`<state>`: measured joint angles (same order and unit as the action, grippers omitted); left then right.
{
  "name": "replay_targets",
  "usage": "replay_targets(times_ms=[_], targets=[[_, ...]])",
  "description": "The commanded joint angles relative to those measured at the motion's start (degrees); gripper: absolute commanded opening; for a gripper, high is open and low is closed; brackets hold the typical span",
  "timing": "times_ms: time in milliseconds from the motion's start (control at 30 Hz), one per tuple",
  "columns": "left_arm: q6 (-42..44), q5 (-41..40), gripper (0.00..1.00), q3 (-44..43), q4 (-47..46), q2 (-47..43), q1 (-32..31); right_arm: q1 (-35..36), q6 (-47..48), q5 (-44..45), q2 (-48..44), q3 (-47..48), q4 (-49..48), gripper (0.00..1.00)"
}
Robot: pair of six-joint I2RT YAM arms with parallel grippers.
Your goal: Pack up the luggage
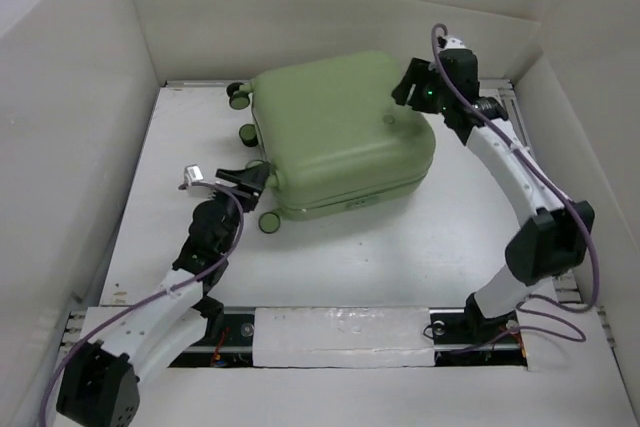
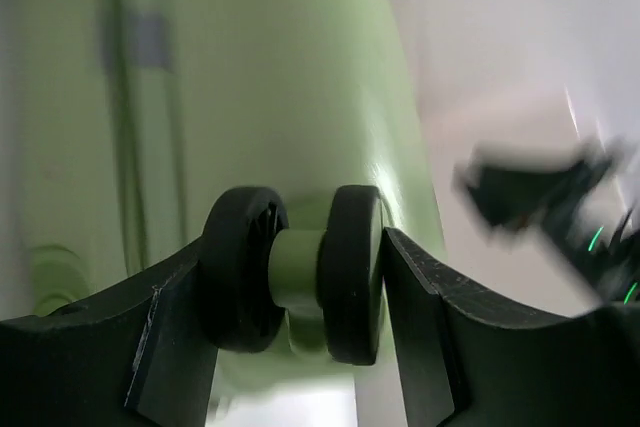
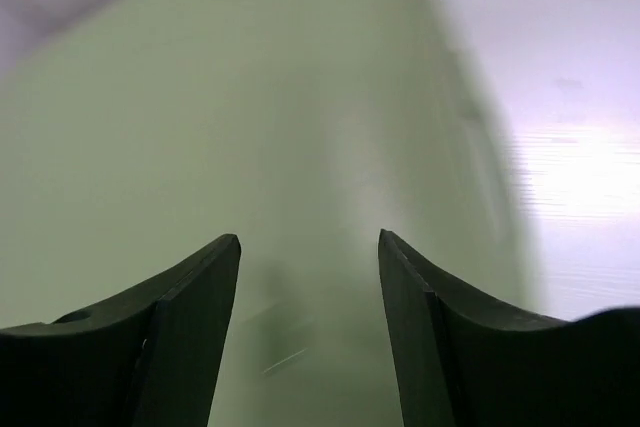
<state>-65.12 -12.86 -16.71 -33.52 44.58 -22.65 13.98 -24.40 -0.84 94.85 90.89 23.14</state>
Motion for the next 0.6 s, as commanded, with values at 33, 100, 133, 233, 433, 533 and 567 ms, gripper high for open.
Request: replay_targets(times_ms=[33, 100, 133, 233, 433, 533, 567], targets=[[8.78, 21.11, 0.0, 1.59, -0.41, -6.16, -6.88, 13.51, -0.92, -6.03, -15.81, -3.24, -0.81, 0.64], [9.57, 22.61, 0.0, 1.59, 0.21, -6.17, -7.49, 16.16, -0.91, -1.02, -26.22, -14.56, -2.91, 0.53], [10.27, 23.4, 0.0, 1.07, 0.21, -6.17, -7.49, 17.56, -1.78, 0.65, -30.03, -19.04, -6.05, 0.49], [11.59, 25.52, 0.0, -0.25, 0.21, -3.71, -8.1, 23.1, -4.77, 2.16, -45.03, -38.02, -14.21, 0.25], [18.61, 26.4, 0.0, -7.35, -1.28, 3.92, -15.82, 32.25, -10.58, 7.53, -61.17, -63.94, -21.45, 0.0], [22.57, 24.2, 0.0, -13.85, -1.29, 11.3, -23.91, 34.61, -10.58, 4.19, -59.18, -69.26, -30.15, 0.0], [22.58, 24.2, 0.0, -15.27, -1.29, 13.15, -25.15, 35.23, -9.71, 4.18, -57.69, -70.05, -30.95, 0.0]])
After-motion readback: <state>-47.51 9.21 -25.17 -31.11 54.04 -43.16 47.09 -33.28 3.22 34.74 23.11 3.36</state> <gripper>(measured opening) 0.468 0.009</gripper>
